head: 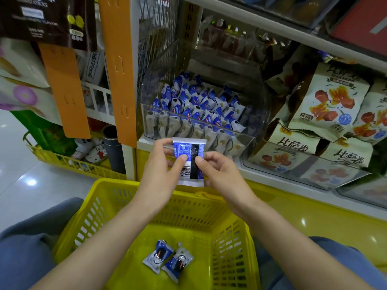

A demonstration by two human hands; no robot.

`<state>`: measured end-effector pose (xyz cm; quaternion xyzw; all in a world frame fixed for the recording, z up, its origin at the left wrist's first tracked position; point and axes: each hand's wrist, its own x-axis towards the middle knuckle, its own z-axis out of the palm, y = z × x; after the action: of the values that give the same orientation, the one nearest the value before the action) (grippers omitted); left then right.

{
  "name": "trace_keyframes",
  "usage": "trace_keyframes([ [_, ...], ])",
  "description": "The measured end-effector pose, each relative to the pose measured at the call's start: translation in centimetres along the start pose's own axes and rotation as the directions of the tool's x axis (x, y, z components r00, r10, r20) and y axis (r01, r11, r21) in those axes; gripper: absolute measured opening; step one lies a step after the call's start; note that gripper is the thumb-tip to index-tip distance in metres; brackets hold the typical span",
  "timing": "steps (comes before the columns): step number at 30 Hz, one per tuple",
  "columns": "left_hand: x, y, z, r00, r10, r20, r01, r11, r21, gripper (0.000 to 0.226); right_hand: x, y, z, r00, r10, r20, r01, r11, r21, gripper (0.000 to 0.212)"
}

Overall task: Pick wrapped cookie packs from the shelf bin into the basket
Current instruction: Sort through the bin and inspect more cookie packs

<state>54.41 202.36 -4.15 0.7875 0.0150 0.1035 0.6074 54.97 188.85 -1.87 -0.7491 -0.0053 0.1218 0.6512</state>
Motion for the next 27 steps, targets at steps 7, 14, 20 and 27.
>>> trace_keyframes([
  [7,-0.4,-0.3,0.5,0.988,0.049,0.149,-0.067,0.991,0.119,0.050,0.0,0.0,0.2,0.998,0.067,-0.001,-0.066,0.987,0.148,0.025],
  [14,-0.5,0.2,0.1,0.975,0.076,0.210,-0.124,0.967,0.225,0.037,0.0,0.3,0.2,1.000,0.016,-0.009,-0.015,0.998,0.061,0.025],
  [20,-0.5,0.3,-0.7,0.978,0.168,0.126,-0.205,0.891,0.406,0.025,0.1,0.5,0.6,0.997,-0.071,0.023,0.072,0.996,-0.046,0.031],
  [27,-0.2,0.3,-0.9,0.983,0.157,0.091,-0.180,0.916,0.358,0.018,0.0,0.3,0.6,0.994,-0.102,0.045,0.104,0.992,-0.065,0.034],
])
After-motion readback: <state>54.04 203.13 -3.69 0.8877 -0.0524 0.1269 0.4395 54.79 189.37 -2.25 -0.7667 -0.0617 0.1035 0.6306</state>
